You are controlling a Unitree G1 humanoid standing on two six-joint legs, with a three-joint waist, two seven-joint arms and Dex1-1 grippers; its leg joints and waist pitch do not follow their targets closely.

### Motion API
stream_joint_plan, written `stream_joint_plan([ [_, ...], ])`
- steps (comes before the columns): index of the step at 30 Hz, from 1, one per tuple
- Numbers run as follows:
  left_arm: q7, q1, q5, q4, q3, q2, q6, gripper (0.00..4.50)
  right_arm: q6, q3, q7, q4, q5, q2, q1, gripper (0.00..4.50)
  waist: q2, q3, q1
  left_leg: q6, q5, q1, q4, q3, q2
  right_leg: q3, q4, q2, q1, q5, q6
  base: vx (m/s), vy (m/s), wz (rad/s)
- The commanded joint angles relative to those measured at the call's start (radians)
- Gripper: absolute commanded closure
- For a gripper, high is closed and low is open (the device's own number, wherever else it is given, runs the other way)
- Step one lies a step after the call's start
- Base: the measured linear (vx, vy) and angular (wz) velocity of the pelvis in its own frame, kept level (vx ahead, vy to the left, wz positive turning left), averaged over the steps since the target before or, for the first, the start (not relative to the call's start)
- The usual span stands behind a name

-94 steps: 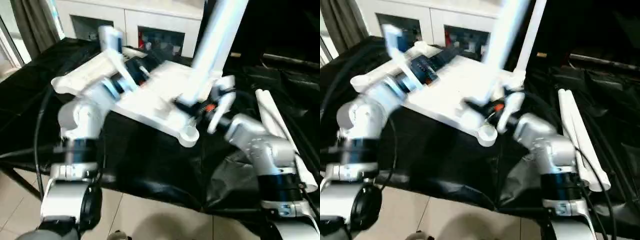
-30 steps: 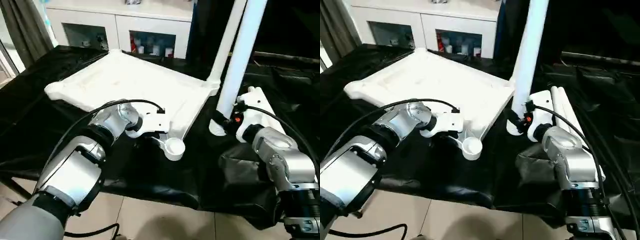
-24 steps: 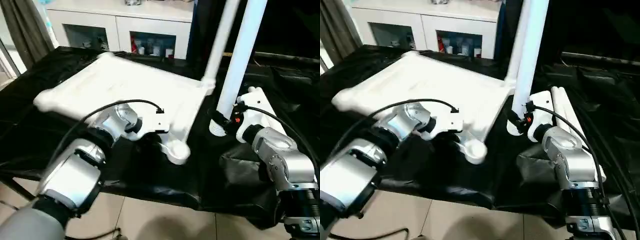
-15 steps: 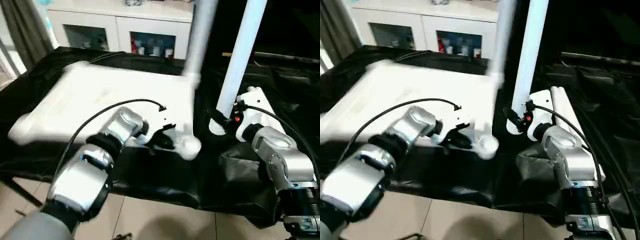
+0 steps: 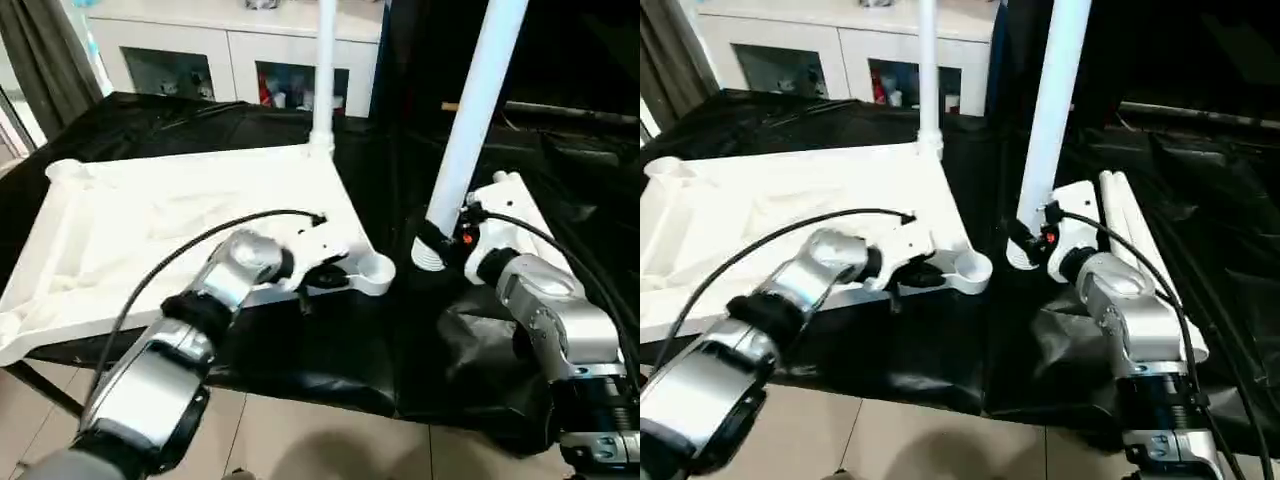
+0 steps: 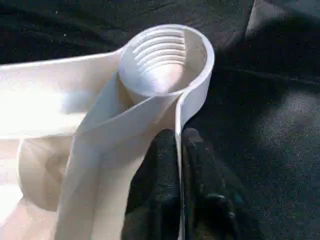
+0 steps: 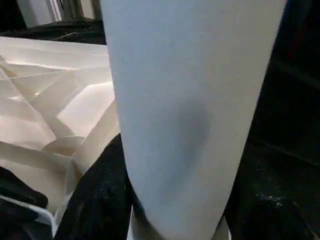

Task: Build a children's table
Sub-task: Rotate table base, then insert table leg to table base

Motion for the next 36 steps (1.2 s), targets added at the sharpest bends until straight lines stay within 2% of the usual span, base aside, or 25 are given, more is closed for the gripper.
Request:
stream_joint_plan([
  [1, -0.024, 0.012, -0.011, -0.016, 0.016, 0.022, 0.023, 3.88, -0.007, -0.002, -0.004, -0.008, 0.001, 0.002, -0.007, 2.57, -0.016, -0.071, 0.004, 0.051, -0.160, 0.007, -0.065, -0.009, 0.031, 0.047, -0.084, -0.083, 0.056, -0.270, -0.170, 0.000, 0.000, 0.00],
  [3, -0.025, 0.009, -0.023, -0.018, 0.029, 0.030, 0.033, 3.50, -0.006, 0.000, -0.005, -0.013, 0.002, 0.006, -0.002, 2.57, -0.013, -0.072, 0.006, 0.047, -0.162, 0.009, -0.066, -0.009, 0.033, 0.048, -0.083, -0.084, 0.055, -0.261, -0.176, 0.000, 0.000, 0.00],
  [7, -0.027, 0.000, -0.032, -0.004, 0.042, 0.042, 0.027, 3.49, -0.005, 0.004, -0.004, -0.017, 0.002, 0.012, 0.003, 2.57, -0.012, -0.069, 0.006, 0.039, -0.180, 0.011, -0.068, -0.009, 0.033, 0.048, -0.086, -0.085, 0.054, -0.283, -0.172, 0.000, 0.000, 0.00],
  [8, -0.031, -0.005, -0.033, 0.005, 0.045, 0.053, 0.018, 3.49, -0.005, 0.005, -0.002, -0.017, 0.001, 0.014, 0.003, 2.57, -0.009, -0.069, 0.007, 0.036, -0.181, 0.010, -0.068, -0.010, 0.033, 0.049, -0.086, -0.085, 0.054, -0.281, -0.170, 0.000, 0.000, 0.00],
  [15, -0.050, -0.015, -0.036, 0.017, 0.047, 0.064, 0.013, 3.49, -0.006, 0.006, 0.003, -0.015, -0.002, 0.011, 0.001, 2.57, -0.010, -0.067, 0.004, 0.027, -0.194, 0.011, -0.069, -0.010, 0.032, 0.049, -0.090, -0.086, 0.054, -0.310, -0.159, 0.000, 0.000, 0.00],
  [19, -0.060, -0.014, -0.033, 0.024, 0.047, 0.067, 0.010, 3.49, -0.006, 0.006, 0.004, -0.018, -0.003, 0.009, 0.001, 2.57, -0.009, -0.068, 0.004, 0.026, -0.188, 0.010, -0.070, -0.011, 0.034, 0.049, -0.087, -0.085, 0.054, -0.291, -0.164, 0.000, 0.000, 0.00],
  [21, -0.067, -0.013, -0.040, 0.026, 0.050, 0.068, 0.013, 3.86, -0.005, 0.006, 0.005, -0.019, -0.001, 0.008, 0.001, 2.57, -0.009, -0.068, 0.004, 0.027, -0.189, 0.010, -0.070, -0.010, 0.033, 0.050, -0.086, -0.085, 0.055, -0.278, -0.170, 0.000, 0.000, 0.00],
  [23, -0.077, -0.011, -0.047, 0.024, 0.053, 0.069, 0.021, 3.89, -0.006, 0.004, 0.005, -0.019, 0.001, 0.009, 0.000, 2.57, -0.010, -0.067, 0.004, 0.027, -0.191, 0.011, -0.071, -0.010, 0.033, 0.050, -0.086, -0.085, 0.054, -0.287, -0.171, 0.000, 0.000, 0.00],
  [24, -0.080, -0.008, -0.056, 0.022, 0.059, 0.068, 0.026, 4.16, 0.001, 0.004, 0.012, -0.020, 0.012, 0.016, -0.003, 2.57, -0.013, -0.067, 0.004, 0.027, -0.195, 0.011, -0.070, -0.009, 0.033, 0.050, -0.088, -0.087, 0.054, -0.298, -0.169, 0.000, 0.000, 0.00],
  [28, -0.084, 0.001, -0.072, 0.011, 0.070, 0.065, 0.031, 4.30, -0.010, 0.035, 0.049, -0.033, 0.012, 0.020, -0.006, 2.57, -0.012, -0.066, 0.004, 0.029, -0.199, 0.011, -0.070, -0.010, 0.034, 0.050, -0.090, -0.087, 0.053, -0.316, -0.164, 0.000, 0.000, 0.00],
  [29, -0.087, 0.011, -0.092, 0.001, 0.087, 0.056, 0.038, 4.41, -0.031, 0.059, 0.109, -0.048, 0.032, 0.028, -0.004, 2.57, -0.012, -0.066, 0.004, 0.032, -0.201, 0.010, -0.070, -0.011, 0.034, 0.049, -0.089, -0.087, 0.054, -0.314, -0.164, 0.000, 0.000, 0.00],
  [30, -0.087, 0.014, -0.099, -0.004, 0.093, 0.053, 0.038, 4.41, -0.009, 0.061, 0.120, -0.052, 0.046, 0.031, -0.007, 2.57, -0.013, -0.066, 0.002, 0.037, -0.201, 0.009, -0.070, -0.011, 0.034, 0.049, -0.089, -0.087, 0.055, -0.306, -0.166, 0.000, 0.000, 0.00],
  [31, -0.084, 0.022, -0.112, -0.016, 0.105, 0.046, 0.034, 4.41, 0.068, 0.056, 0.130, -0.055, 0.085, 0.040, -0.018, 2.57, -0.014, -0.068, 0.002, 0.044, -0.187, 0.008, -0.071, -0.011, 0.035, 0.050, -0.085, -0.087, 0.058, -0.280, -0.175, 0.000, 0.000, 0.00],
  [32, -0.089, 0.034, -0.121, -0.031, 0.108, 0.044, 0.035, 4.50, 0.108, 0.058, 0.141, -0.048, 0.102, 0.044, -0.033, 2.57, -0.013, -0.069, 0.002, 0.049, -0.174, 0.008, -0.071, -0.012, 0.038, 0.050, -0.082, -0.087, 0.057, -0.257, -0.186, 0.000, 0.000, 0.00],
  [34, -0.093, 0.044, -0.123, -0.044, 0.105, 0.043, 0.039, 4.50, 0.129, 0.065, 0.152, -0.037, 0.106, 0.042, -0.045, 2.57, -0.014, -0.068, 0.004, 0.045, -0.172, 0.011, -0.070, -0.010, 0.038, 0.051, -0.083, -0.088, 0.053, -0.259, -0.189, 0.000, 0.000, 0.00],
  [36, -0.104, 0.065, -0.129, -0.068, 0.100, 0.044, 0.053, 4.50, 0.142, 0.083, 0.177, 0.001, 0.092, 0.038, -0.067, 2.57, -0.014, -0.068, 0.002, 0.037, -0.164, 0.006, -0.071, -0.010, 0.037, 0.050, -0.080, -0.088, 0.057, -0.255, -0.189, 0.000, 0.000, 0.00],
])
